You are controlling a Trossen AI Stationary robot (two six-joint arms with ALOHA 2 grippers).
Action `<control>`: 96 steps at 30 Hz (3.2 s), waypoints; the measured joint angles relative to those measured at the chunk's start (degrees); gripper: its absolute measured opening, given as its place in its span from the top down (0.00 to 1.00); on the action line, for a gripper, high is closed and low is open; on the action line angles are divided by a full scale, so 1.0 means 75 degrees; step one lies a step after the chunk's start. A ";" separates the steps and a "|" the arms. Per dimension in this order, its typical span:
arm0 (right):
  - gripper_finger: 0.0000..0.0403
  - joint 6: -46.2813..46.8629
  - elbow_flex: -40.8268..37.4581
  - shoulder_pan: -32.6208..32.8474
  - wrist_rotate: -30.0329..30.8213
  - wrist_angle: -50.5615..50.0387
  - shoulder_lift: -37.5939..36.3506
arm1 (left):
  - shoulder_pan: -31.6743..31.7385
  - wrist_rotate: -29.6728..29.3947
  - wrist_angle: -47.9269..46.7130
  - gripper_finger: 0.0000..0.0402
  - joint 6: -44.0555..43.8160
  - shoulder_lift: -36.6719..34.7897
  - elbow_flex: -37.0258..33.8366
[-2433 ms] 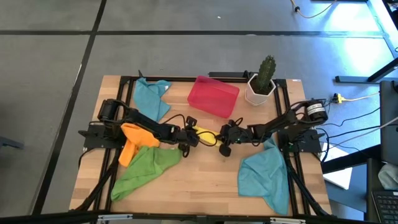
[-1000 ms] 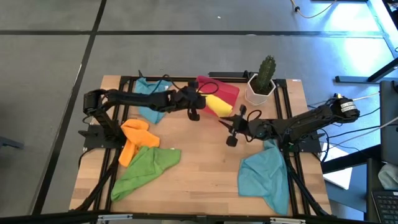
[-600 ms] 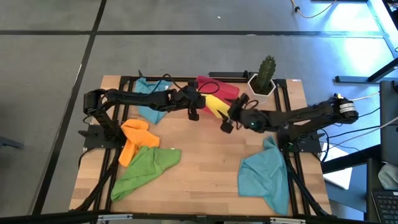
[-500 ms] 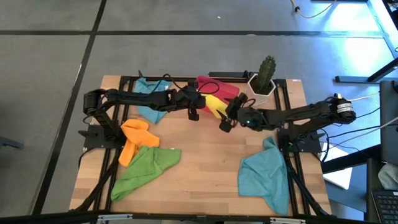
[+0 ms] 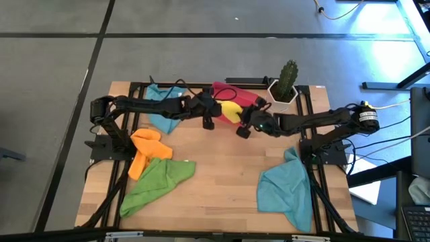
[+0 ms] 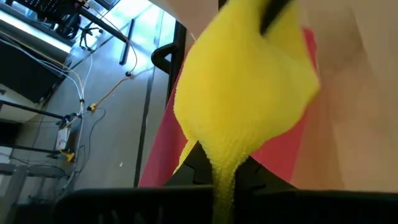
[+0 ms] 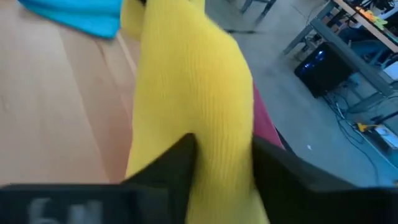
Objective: Roll microfiber towels into tight, uniform cylinder then place into a basket
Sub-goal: Put the rolled yellow towel into the red bin, then adjust the red bin
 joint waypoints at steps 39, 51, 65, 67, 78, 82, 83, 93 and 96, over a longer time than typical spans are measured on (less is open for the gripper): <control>0.98 -0.1571 0.0009 -0.0969 0.0353 -0.0069 0.1700 | 0.0786 0.0738 0.0982 0.98 0.2635 0.1746 -0.0005; 0.97 -0.1046 -0.0012 -0.0793 -0.0466 -0.0404 0.1483 | 0.0627 0.0322 0.0363 0.75 0.2618 0.1727 -0.0006; 0.70 -0.0619 -0.0015 -0.0793 -0.1437 -0.0566 0.1000 | 0.0331 -0.1074 -0.0021 0.61 0.2847 0.1708 0.0025; 0.65 -0.0615 -0.0015 -0.0793 -0.1439 -0.0605 0.0970 | 0.0331 -0.1120 -0.0209 0.58 0.2845 0.1708 0.0140; 0.59 -0.0583 -0.0012 -0.0793 -0.1411 -0.0715 0.0970 | 0.0223 -0.1924 -0.2492 0.44 0.1906 0.1643 0.1629; 0.60 -0.0414 -0.0012 -0.0725 -0.1394 -0.0984 0.0793 | 0.0174 -0.1755 -0.3109 0.45 0.1069 0.1144 0.1755; 0.60 -0.0370 -0.0012 -0.0687 -0.1395 -0.1172 0.0662 | 0.0174 -0.1608 -0.3098 0.46 0.0894 0.0951 0.1679; 0.64 0.0640 -0.0009 0.0526 -0.1112 -0.1798 -0.1390 | 0.0125 0.0012 -0.1213 0.48 -0.1188 -0.1890 -0.0702; 0.66 0.0871 -0.0152 0.1071 -0.1419 -0.1062 -0.1704 | -0.0144 0.0855 0.0156 0.48 -0.2092 -0.2662 -0.1858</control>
